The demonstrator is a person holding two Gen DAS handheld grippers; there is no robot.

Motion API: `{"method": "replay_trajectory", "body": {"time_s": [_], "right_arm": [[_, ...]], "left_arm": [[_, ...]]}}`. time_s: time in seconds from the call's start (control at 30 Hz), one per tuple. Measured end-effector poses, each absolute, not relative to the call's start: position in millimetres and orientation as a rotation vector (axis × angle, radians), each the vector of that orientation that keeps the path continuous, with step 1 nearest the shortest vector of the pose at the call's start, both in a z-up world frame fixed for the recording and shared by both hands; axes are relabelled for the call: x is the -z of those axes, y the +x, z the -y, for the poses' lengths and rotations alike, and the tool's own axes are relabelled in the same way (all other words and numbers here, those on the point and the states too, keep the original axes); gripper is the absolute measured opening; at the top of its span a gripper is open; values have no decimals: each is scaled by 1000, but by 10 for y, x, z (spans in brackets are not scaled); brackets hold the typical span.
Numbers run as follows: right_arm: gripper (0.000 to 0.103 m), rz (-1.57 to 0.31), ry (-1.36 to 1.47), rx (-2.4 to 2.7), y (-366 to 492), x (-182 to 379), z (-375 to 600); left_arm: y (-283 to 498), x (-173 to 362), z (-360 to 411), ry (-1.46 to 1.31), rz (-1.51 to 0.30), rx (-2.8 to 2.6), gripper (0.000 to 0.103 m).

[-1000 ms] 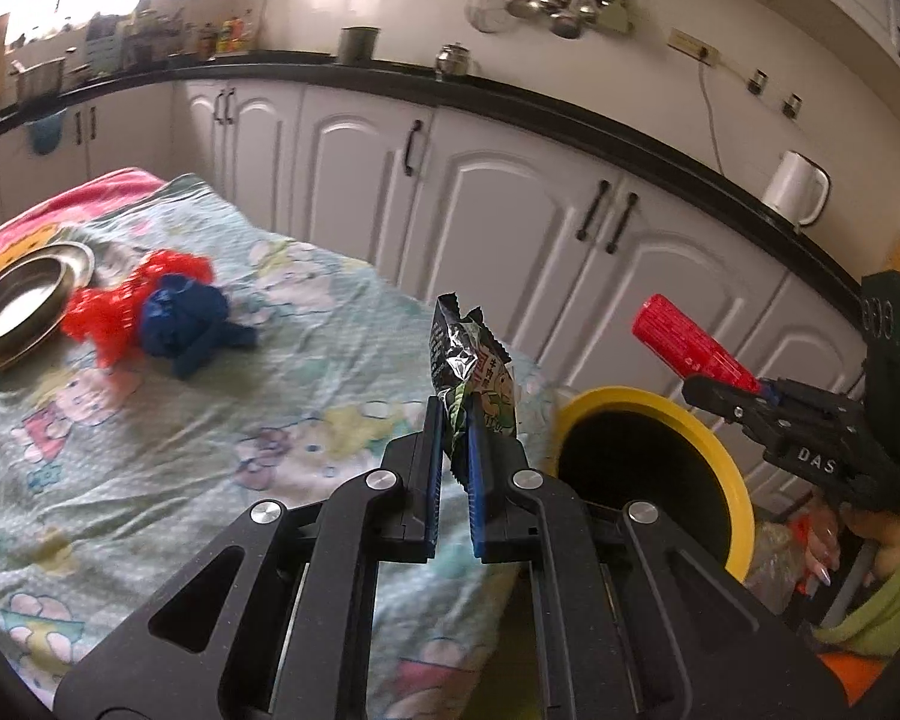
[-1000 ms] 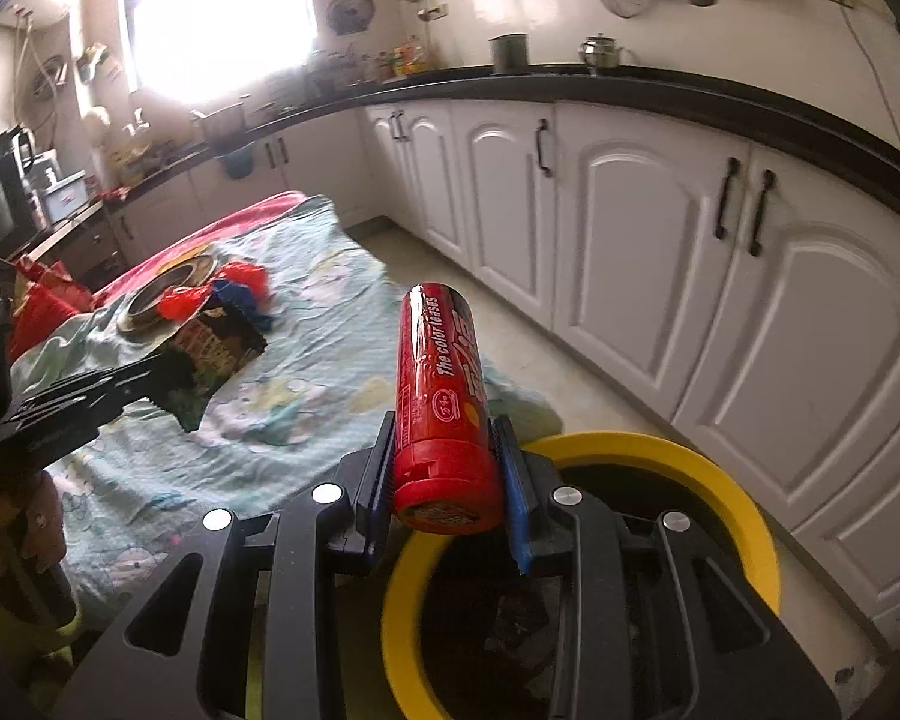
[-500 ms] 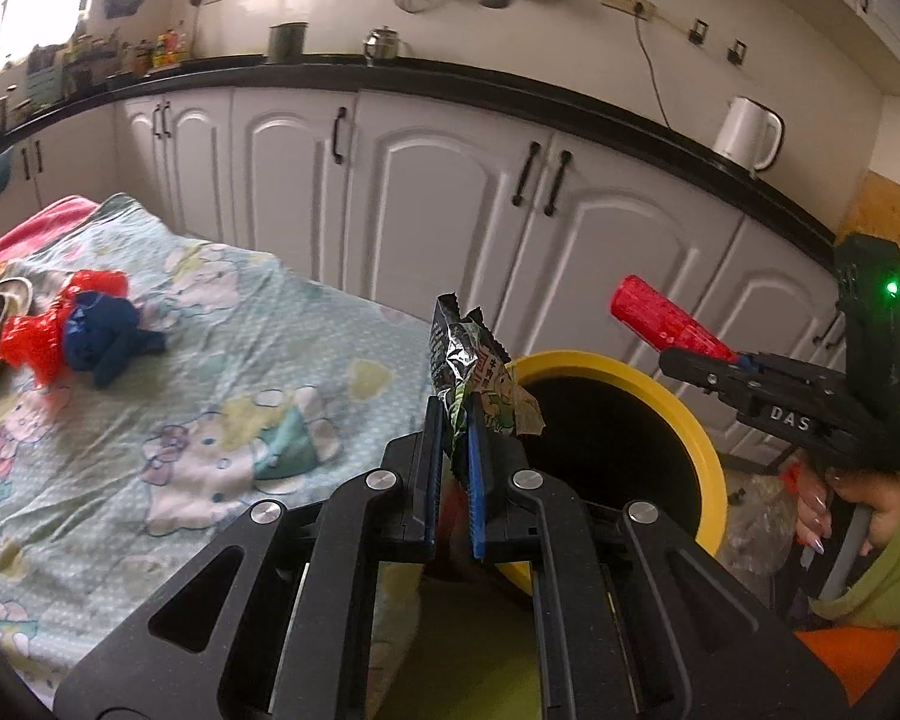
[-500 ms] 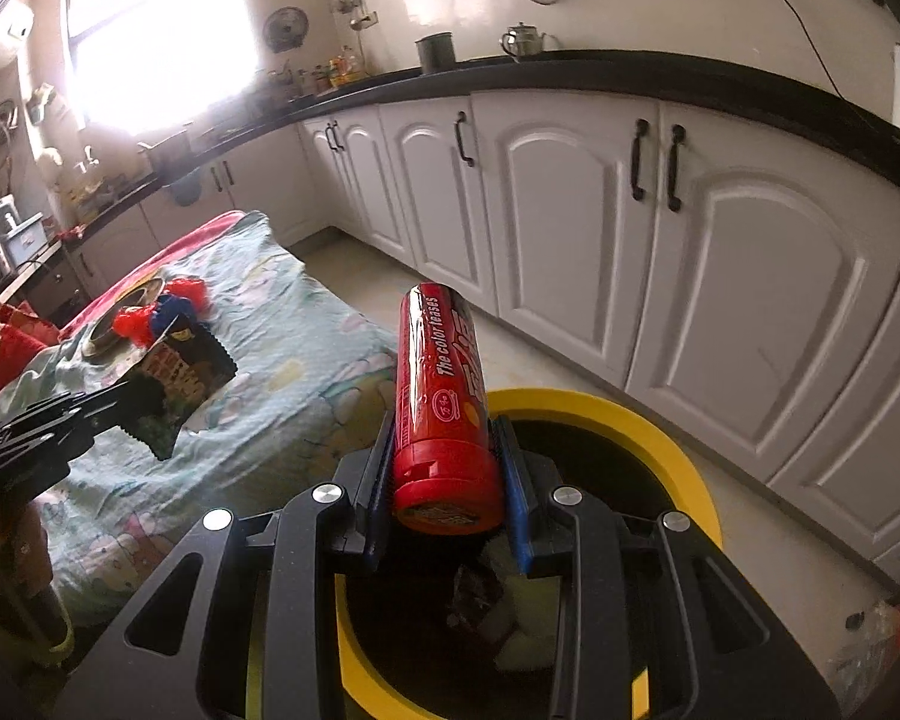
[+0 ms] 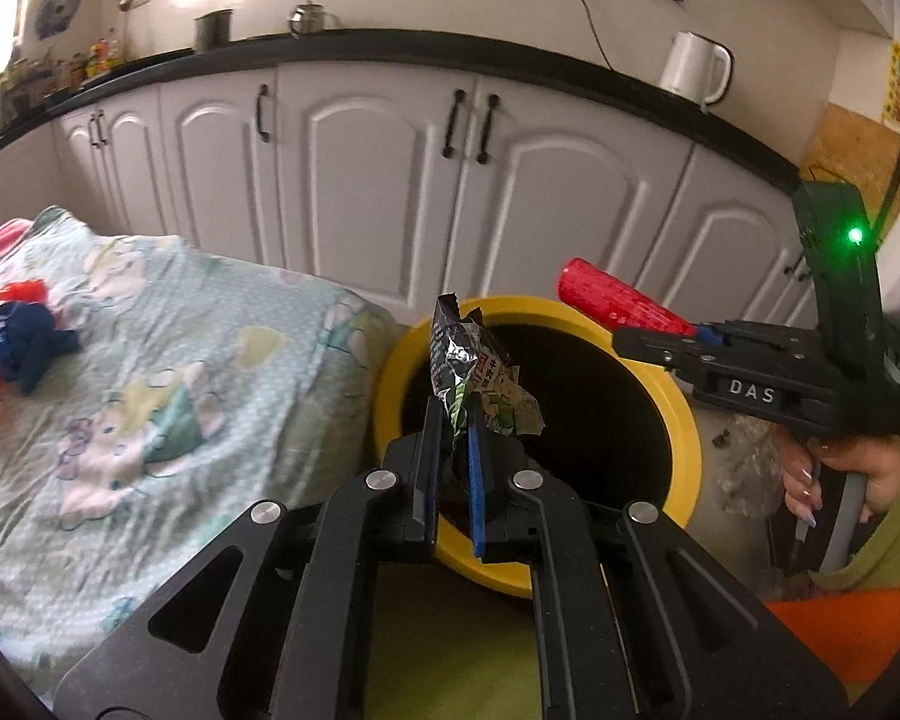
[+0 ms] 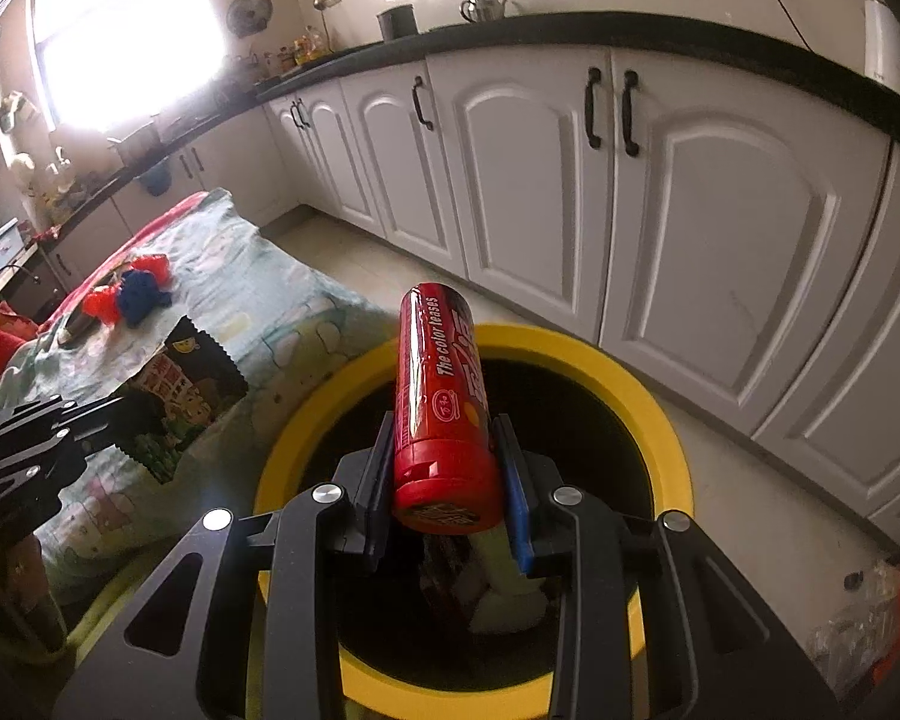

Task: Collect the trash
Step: 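Open the right tool over the bin while the left tool releases the green wrapper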

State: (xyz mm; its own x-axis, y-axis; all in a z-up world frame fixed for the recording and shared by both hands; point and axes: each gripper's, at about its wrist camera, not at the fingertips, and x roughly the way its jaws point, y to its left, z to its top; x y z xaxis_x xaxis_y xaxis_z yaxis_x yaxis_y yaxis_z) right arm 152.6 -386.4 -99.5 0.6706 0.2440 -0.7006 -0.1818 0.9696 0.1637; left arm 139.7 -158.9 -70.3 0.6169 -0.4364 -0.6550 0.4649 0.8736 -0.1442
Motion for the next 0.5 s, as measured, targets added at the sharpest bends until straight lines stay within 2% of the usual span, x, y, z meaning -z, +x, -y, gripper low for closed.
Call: {"method": "replay_trajectory", "body": {"time_s": [0.3, 0.37, 0.43, 0.5], "right_arm": [[30, -844, 108, -222, 1492, 1150, 4004], [30, -851, 120, -214, 1499, 1172, 4033], [33, -855, 139, -203, 1521, 1187, 4087], [39, -855, 164, -190, 1524, 1196, 4144]], "left_arm": [[1453, 837, 1811, 63, -787, 566, 5], [1470, 840, 1820, 64, -786, 561, 11], [1489, 845, 1800, 58, -788, 544, 33], [1501, 847, 1759, 46, -789, 532, 42]]}}
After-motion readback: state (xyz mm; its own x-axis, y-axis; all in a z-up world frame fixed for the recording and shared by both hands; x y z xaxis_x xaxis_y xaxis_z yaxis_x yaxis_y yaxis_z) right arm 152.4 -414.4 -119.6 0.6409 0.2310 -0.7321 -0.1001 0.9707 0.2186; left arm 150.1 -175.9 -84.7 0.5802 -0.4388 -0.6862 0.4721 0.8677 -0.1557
